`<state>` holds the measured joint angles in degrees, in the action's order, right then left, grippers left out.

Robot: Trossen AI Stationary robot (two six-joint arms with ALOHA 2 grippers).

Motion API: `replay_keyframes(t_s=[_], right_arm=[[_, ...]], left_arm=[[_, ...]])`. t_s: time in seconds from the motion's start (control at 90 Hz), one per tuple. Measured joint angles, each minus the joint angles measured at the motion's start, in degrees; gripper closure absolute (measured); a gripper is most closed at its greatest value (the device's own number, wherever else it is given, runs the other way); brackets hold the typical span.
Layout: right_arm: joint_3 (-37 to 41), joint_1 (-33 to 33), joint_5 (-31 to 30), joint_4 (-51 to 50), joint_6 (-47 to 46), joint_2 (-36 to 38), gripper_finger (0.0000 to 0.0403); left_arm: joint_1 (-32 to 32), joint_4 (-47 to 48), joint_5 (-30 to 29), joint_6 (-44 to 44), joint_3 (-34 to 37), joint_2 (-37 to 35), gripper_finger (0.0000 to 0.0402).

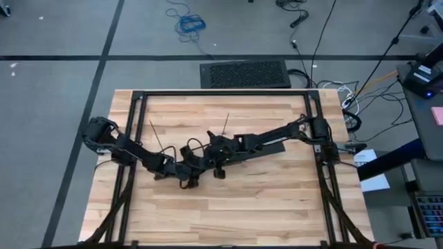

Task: Ziptie cables
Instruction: Close the black cable duct

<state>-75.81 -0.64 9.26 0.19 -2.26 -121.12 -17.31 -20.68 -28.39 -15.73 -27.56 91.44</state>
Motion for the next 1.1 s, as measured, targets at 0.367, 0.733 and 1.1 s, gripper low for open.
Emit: replay_keyframes(t_s=[0.367,0.733,1.1], right_arm=[[0.08,0.00,-0.01,0.17,-0.28,0.00,0.0403],[0.11,0.00,0.13,0.19,-0.53,0.00,0.0403],[0.20,-0.11,1.92,-0.77,-1.63,0.09,0.0403]], left_arm=[[-1.43,17.65,0.75,-8.13,-1.29,-10.17,0.0081],[-5.25,16.66,-2.12,-10.75,-0.07,-4.77,0.0083],[-4.51,-3.25,-0.25,-8.82,4.34,3.76,0.0152]])
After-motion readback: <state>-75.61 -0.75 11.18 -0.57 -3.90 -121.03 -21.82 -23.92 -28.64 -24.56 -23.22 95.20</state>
